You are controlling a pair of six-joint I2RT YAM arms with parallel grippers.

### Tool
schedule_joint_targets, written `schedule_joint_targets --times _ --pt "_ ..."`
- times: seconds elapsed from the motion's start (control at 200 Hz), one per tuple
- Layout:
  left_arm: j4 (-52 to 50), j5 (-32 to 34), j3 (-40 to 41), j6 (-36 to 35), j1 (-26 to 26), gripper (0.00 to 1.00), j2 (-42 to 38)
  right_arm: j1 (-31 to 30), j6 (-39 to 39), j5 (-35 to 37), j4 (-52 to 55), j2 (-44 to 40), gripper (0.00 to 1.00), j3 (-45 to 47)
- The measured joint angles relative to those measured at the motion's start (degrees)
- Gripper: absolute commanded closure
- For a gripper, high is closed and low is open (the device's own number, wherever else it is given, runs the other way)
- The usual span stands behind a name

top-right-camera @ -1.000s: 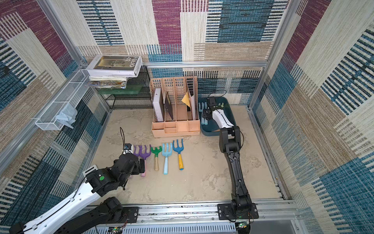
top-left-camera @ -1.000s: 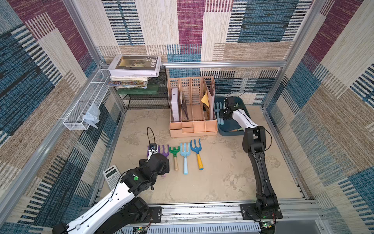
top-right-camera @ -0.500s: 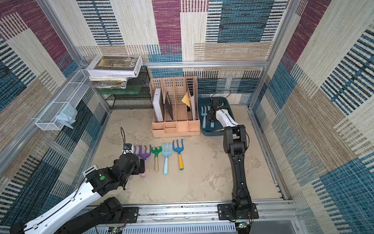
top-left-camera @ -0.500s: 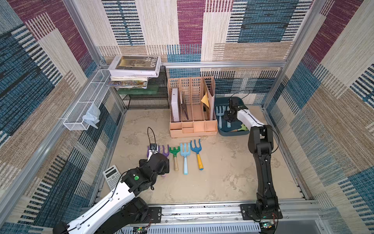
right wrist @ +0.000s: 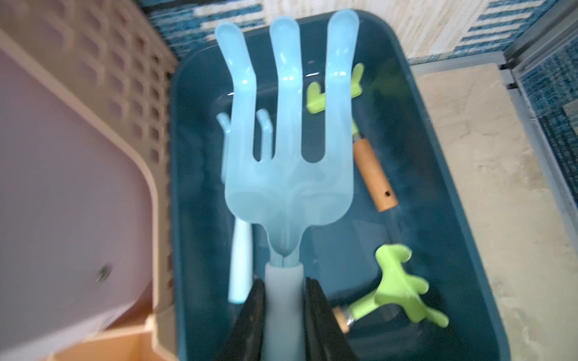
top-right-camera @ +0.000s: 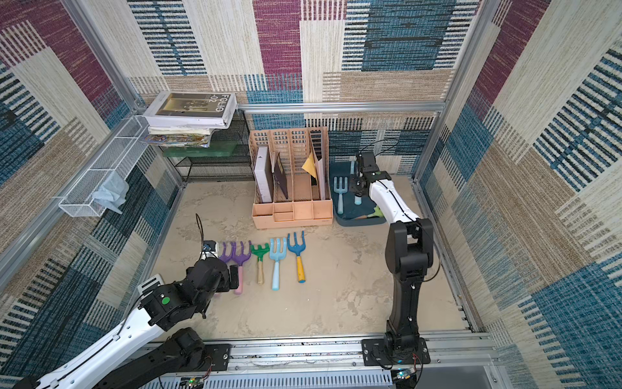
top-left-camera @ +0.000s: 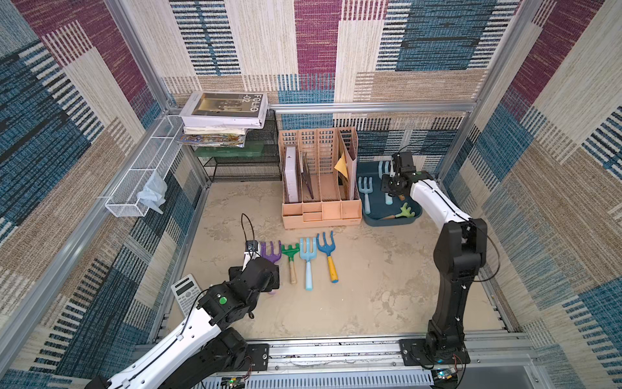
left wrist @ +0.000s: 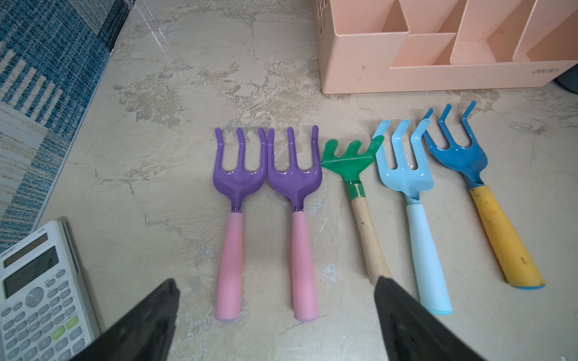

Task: Take the hand rake out of the storage box
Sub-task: Pick up the rake from the storage box, then place the rake at the center of the board.

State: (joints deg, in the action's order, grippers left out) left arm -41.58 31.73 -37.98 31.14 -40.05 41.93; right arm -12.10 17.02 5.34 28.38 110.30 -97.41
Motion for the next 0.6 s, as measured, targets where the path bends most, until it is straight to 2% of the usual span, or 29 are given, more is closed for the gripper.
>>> schedule_joint_targets --times 0.09,0.185,0.28,0.371,0.451,0.601 --pt "-0.09 0.52 0.02 0.02 0.02 0.01 -0.5 -4.61 0.72 -3.08 -4.46 -13.81 0.99 14.88" --pt "-0.07 1.09 0.07 0.04 0.04 0.01 -1.09 -13.81 3.06 0.42 -8.85 -28.06 1.0 29.07" --pt "-0.02 1.25 0.35 0.02 0.04 0.01 -1.53 -22.6 7.37 3.93 -11.87 -36.48 1.0 41.51" --pt "0.0 1.05 0.63 0.02 0.04 0.01 -1.64 -29.49 12.81 9.94 -10.8 -40.83 1.0 51.45" --pt "0.35 0.63 0.94 0.02 0.04 0.01 -1.64 -34.18 17.0 12.17 -10.78 -42.58 0.99 57.13" --pt "0.68 -0.13 1.01 0.02 0.04 0.01 -1.14 -34.21 21.38 11.85 -14.43 -41.2 0.99 64.19"
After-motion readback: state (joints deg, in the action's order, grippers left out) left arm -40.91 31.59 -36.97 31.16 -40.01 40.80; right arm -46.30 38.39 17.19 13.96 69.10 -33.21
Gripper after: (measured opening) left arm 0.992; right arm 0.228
